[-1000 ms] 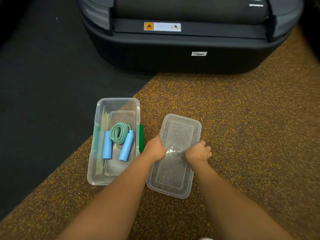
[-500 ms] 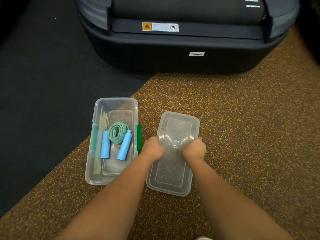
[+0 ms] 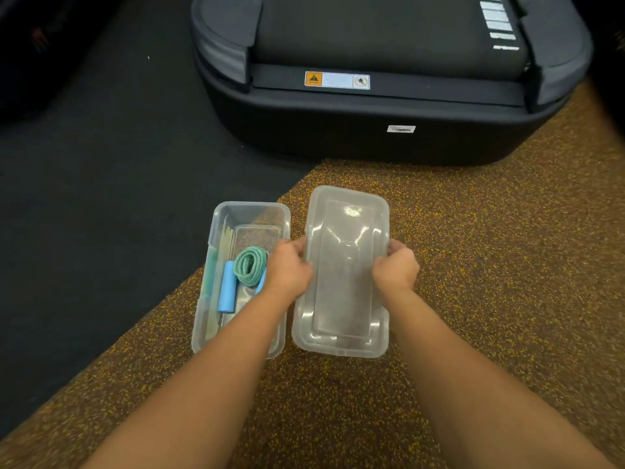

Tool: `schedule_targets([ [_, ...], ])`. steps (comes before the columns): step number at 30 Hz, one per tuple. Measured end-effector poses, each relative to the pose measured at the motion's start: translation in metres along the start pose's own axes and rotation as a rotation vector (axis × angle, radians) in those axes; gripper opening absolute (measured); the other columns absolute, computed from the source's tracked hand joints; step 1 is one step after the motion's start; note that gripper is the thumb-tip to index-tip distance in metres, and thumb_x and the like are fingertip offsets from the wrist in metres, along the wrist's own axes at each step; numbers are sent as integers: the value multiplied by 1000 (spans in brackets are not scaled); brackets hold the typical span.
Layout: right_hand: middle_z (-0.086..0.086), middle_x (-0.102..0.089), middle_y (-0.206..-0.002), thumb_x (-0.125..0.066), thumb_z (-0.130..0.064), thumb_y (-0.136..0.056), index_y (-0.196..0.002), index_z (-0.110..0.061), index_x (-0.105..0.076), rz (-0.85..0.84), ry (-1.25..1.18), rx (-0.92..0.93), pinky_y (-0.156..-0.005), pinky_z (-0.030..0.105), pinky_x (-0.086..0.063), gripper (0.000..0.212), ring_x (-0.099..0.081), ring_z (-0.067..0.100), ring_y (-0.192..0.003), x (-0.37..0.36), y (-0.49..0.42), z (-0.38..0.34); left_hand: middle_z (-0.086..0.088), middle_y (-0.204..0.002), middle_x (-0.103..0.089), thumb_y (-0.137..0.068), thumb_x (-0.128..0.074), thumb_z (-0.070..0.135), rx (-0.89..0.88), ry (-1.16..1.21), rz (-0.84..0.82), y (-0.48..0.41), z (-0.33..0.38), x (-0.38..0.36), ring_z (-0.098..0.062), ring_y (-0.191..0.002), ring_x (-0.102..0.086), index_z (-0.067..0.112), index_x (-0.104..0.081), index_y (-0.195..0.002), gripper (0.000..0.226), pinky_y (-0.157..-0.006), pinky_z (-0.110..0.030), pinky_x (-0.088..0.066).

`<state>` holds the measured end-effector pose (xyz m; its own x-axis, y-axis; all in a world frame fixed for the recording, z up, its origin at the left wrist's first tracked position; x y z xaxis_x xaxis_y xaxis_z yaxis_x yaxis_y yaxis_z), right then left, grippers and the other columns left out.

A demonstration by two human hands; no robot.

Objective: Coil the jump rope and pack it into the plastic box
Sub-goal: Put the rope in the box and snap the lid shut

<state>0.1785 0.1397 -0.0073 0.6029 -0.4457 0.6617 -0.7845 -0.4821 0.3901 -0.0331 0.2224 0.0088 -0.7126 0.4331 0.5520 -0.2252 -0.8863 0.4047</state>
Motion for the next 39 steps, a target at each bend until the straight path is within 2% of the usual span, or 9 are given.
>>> schedule_targets([
  [2, 13, -71, -106, -45, 6, -82, -107, -14, -70, -34, -21, 48, -84, 34, -51, 41, -64, 33, -101, -8, 13, -18, -13, -96, -70, -83, -52, -4, 22, -2, 53, 1, -7, 24, -25, -76, -62, 17, -63, -122, 46, -71, -26, -47],
  [6, 10, -72, -106, -44, 4, -85, -107, -14, -71, -135, -67, 100, -83, 29, -48, 39, -65, 29, -101, -36, 40, -45, -1, -92, -69, -80, -43, -8, 52, -15, 155, 7, -23, 70, -22, -81, -61, 21, -68, -115, 52, -63, -21, -42],
  [12, 9, -72, -102, -43, 7, -85, -105, -13, -71, -281, -34, 182, -78, 30, -53, 40, -66, 28, -96, -80, 73, -69, -8, -104, -68, -79, -42, -7, 144, -54, 251, 13, -54, 118, -28, -90, -59, 17, -67, -117, 51, -74, -28, -44],
  [15, 10, -72, -103, -43, 8, -83, -107, -14, -70, -349, 15, 217, -82, 36, -57, 42, -66, 29, -96, -97, 83, -73, -9, -106, -69, -78, -43, -7, 176, -81, 249, 11, -70, 128, -25, -90, -59, 17, -65, -120, 52, -74, -28, -44],
  [21, 13, -70, -105, -41, 7, -81, -112, -14, -68, -451, 99, 234, -76, 28, -50, 46, -64, 32, -101, -118, 98, -71, -8, -95, -70, -80, -48, -4, 205, -120, 219, 10, -88, 134, -23, -80, -57, 11, -69, -103, 34, -65, -28, -44],
  [24, 14, -69, -111, -42, 5, -82, -118, -12, -65, -502, 148, 247, -86, 37, -54, 45, -62, 34, -105, -124, 105, -71, -11, -87, -66, -80, -46, -3, 221, -168, 188, 9, -97, 133, -27, -77, -58, 10, -67, -96, 29, -59, -30, -44],
  [32, 15, -66, -116, -45, 3, -84, -119, -8, -60, -557, 232, 252, -93, 42, -52, 39, -59, 36, -110, -134, 113, -63, -13, -94, -64, -83, -48, 0, 224, -218, 124, 8, -109, 126, -27, -81, -56, 9, -65, -102, 27, -63, -32, -43],
  [37, 17, -62, -121, -44, 4, -87, -124, -5, -55, -587, 269, 263, -96, 42, -50, 40, -57, 36, -113, -137, 114, -61, -10, -105, -65, -85, -47, -2, 238, -185, 141, 3, -112, 126, -27, -89, -58, 17, -63, -117, 40, -70, -33, -49],
  [39, 18, -58, -125, -44, 2, -88, -136, -7, -45, -589, 354, 298, -98, 42, -47, 49, -53, 37, -118, -138, 115, -61, -9, -109, -65, -87, -45, -3, 269, -151, 152, 3, -117, 126, -27, -92, -58, 20, -59, -125, 47, -72, -33, -49],
])
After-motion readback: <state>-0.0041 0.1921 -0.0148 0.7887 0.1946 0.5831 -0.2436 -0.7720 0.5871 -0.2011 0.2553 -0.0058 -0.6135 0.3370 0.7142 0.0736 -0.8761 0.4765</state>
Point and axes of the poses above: each hand's wrist, its own y-axis away from the middle knuckle, its own x-axis out of the back of the hand, z = x × y, the point moved 9 cm from there along -y, towards the middle knuckle
